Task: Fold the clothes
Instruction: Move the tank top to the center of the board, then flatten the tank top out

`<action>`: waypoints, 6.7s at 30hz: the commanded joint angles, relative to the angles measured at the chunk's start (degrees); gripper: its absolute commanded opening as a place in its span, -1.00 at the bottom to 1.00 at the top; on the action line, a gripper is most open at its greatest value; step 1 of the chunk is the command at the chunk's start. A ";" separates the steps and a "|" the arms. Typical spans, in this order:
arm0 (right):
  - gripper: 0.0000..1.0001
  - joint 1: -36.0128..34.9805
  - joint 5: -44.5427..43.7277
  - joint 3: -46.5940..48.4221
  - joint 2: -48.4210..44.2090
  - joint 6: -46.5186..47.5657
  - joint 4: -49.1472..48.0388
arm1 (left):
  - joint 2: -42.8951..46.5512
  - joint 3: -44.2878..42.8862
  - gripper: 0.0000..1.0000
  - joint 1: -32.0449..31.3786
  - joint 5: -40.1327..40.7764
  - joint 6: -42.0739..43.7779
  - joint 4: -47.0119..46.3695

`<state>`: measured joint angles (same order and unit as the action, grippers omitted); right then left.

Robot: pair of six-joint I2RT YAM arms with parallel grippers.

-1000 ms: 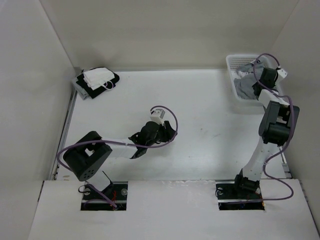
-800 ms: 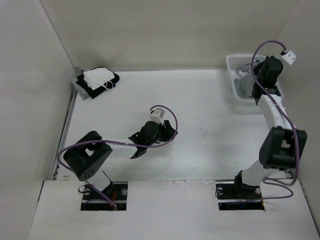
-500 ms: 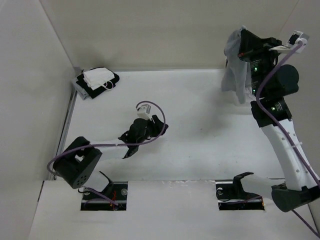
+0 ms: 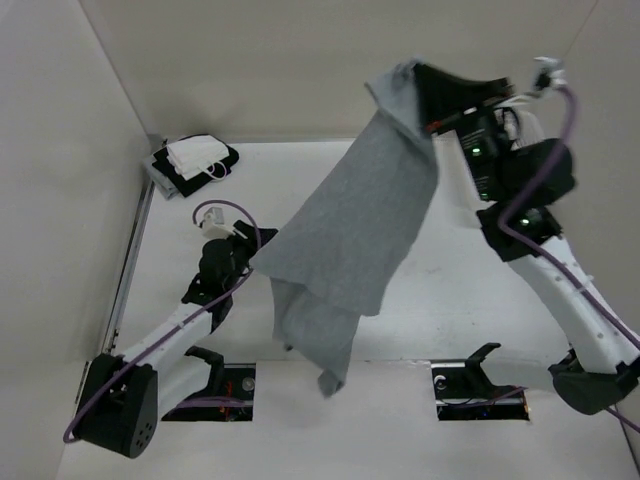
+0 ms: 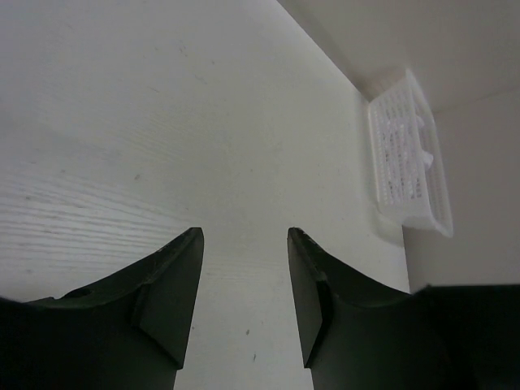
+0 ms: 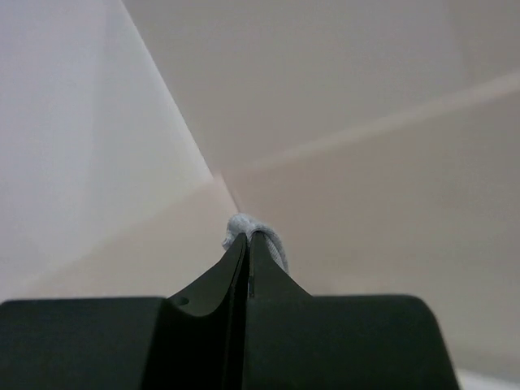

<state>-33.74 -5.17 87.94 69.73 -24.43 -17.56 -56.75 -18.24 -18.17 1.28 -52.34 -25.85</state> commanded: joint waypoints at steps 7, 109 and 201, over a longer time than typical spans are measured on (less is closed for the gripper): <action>-1.00 10.37 4.46 -31.68 14.54 -18.62 -22.07 | 2.44 0.40 -0.15 6.00 4.15 -2.25 6.86; -0.98 17.61 0.86 -60.43 4.97 -24.27 -29.02 | -43.70 -21.84 -0.68 -35.84 16.65 -28.78 -4.74; -0.91 -19.82 -11.27 -57.70 -11.80 -18.54 33.18 | 8.85 10.16 -0.90 8.90 -11.38 -9.71 -4.48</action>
<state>-49.89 -18.41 33.63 63.88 -37.12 3.73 -49.30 -7.77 -10.31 -9.10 -62.52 -28.67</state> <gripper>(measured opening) 0.043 0.051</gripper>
